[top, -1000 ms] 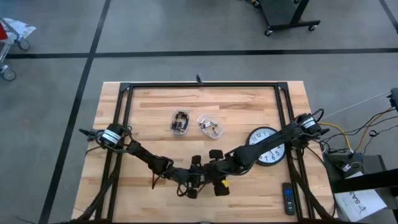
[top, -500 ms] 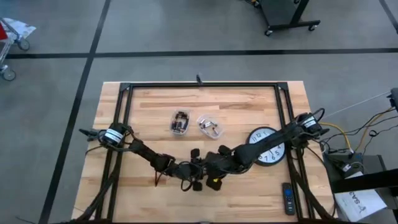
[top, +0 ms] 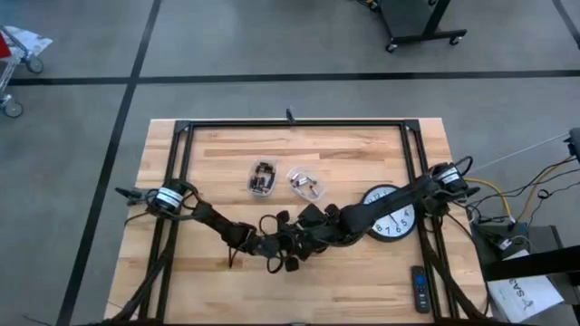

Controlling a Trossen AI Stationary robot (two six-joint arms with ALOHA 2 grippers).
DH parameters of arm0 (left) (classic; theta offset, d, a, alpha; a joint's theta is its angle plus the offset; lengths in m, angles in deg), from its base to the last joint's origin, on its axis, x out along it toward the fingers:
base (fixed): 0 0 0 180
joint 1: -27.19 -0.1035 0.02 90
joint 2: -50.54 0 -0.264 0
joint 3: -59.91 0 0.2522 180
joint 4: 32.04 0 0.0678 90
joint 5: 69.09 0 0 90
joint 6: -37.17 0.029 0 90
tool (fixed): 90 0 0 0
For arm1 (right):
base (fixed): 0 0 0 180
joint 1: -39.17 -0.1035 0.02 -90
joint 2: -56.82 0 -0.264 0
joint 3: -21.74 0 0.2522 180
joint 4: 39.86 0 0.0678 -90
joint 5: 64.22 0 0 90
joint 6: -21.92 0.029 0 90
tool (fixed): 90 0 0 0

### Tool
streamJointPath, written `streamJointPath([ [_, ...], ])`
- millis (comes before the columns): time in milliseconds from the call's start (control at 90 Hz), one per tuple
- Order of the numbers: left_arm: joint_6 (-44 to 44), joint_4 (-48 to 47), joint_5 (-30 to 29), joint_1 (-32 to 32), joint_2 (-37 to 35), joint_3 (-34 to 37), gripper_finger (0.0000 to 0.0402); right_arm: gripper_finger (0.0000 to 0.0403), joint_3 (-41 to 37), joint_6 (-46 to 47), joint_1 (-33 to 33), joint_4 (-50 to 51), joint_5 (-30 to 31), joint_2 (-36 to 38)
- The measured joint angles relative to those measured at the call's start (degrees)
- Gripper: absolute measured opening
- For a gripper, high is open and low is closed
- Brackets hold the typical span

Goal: Insert battery
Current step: Open the black flashlight cover

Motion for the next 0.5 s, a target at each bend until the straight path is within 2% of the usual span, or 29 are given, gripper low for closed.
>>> streamJointPath([
  [500, 1.8, 0.0, -0.3, -0.3, 0.0, -0.1, 0.0109, 0.0153, -0.1, -1.3, 0.1, 0.1, -1.6, -0.1],
])
